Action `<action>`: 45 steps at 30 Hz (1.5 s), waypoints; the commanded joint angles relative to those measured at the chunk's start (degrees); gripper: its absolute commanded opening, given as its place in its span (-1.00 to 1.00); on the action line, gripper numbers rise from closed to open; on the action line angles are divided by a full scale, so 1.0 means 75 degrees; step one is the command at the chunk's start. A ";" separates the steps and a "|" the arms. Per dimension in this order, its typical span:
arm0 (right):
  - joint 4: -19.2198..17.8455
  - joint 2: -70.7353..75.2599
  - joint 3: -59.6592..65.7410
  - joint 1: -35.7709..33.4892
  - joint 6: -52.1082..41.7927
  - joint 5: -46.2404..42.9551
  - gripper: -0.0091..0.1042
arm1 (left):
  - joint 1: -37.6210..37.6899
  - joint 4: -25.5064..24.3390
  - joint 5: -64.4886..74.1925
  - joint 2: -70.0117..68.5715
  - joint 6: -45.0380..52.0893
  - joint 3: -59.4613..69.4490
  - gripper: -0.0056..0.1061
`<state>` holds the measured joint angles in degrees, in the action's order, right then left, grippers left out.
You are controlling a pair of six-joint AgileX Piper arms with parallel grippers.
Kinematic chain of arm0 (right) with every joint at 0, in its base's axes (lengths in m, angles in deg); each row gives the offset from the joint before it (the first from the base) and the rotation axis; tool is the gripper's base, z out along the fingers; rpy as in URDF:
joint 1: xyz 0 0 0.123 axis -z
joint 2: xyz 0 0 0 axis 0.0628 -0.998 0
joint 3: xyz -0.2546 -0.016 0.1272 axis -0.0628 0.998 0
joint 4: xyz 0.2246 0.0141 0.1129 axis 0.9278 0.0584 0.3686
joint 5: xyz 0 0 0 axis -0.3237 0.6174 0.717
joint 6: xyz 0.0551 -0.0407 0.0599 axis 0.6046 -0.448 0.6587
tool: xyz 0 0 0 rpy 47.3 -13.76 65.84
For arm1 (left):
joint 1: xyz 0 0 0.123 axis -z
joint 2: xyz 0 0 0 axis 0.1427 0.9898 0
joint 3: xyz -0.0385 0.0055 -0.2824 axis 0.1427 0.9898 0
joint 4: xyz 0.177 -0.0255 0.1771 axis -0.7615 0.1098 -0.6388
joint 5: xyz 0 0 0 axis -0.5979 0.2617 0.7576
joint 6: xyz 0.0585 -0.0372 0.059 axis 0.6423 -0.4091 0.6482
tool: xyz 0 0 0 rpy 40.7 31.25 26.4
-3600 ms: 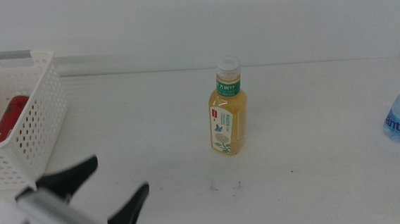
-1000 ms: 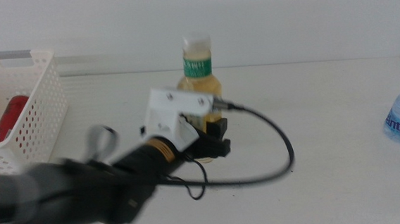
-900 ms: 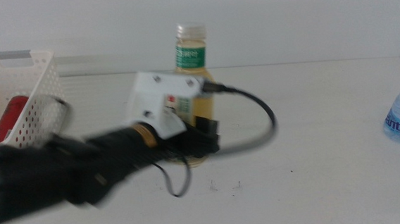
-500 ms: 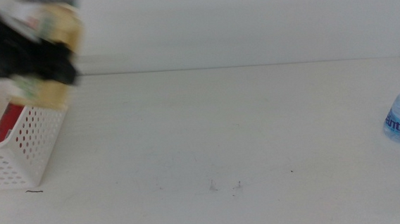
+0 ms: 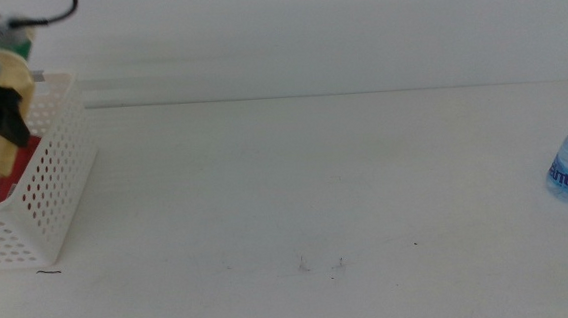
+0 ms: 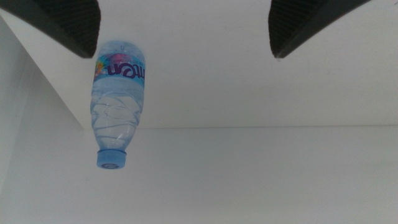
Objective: Use arms to grab the bottles and put them into the dustbin to the left of the table.
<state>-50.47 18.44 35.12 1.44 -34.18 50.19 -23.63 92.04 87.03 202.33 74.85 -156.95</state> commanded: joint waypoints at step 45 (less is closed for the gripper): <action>-0.0102 0.0038 0.0030 0.0061 -0.0029 -0.0081 0.67 | 0.2496 0.3491 -0.0865 -0.6441 0.1512 0.3333 0.78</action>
<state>-50.77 18.44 35.12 1.44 -34.18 50.19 -6.50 117.35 79.86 156.55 85.98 -133.13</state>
